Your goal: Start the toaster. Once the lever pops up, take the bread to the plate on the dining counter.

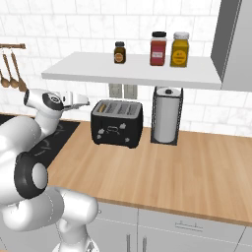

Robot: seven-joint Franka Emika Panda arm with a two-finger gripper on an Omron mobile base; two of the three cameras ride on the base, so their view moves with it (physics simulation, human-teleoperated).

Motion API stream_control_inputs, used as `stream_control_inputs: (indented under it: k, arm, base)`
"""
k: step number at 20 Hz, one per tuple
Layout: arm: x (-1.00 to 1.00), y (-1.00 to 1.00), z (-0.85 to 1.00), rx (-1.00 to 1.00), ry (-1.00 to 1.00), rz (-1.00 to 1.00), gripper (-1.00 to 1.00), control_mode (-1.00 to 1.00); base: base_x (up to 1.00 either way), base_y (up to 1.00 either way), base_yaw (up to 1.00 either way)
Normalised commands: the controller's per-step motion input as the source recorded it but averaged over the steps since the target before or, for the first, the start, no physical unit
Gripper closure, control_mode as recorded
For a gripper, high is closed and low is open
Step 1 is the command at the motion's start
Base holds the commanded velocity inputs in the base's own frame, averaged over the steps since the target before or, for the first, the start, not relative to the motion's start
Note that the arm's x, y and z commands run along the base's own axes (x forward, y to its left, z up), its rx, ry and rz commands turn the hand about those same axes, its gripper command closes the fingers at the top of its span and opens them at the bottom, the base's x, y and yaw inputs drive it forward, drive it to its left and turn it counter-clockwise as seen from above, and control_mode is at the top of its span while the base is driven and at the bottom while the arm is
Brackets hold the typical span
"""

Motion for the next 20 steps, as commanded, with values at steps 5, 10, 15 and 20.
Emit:
stream_control_inputs:
  k: [5,10,15,20]
  arm:
    - [0.00,0.00,0.00,0.00,0.00,0.00,-1.00,-1.00]
    - [0.00,0.00,0.00,0.00,0.00,0.00,-1.00,-1.00]
    - [0.00,0.00,0.00,0.00,0.00,0.00,-1.00,-1.00]
    - [0.00,0.00,0.00,0.00,0.00,0.00,-1.00,-1.00]
  base:
    - [0.00,0.00,0.00]
    - [0.00,0.00,0.00]
    - [0.00,0.00,0.00]
    - [0.00,0.00,0.00]
